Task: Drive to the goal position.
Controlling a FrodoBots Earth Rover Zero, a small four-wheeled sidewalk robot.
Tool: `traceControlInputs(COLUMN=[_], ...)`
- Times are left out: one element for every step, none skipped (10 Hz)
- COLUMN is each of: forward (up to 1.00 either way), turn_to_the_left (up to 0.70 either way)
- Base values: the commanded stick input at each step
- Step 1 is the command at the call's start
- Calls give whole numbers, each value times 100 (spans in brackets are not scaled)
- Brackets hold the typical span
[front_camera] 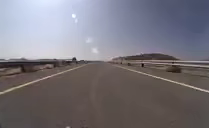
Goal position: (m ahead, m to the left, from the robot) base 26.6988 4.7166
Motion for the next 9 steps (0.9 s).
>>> traceControlInputs(forward=[100,100,100,100,100,100,100,100,100], turn_to_the_left=[0,0,0,0,0,0,0,0,0])
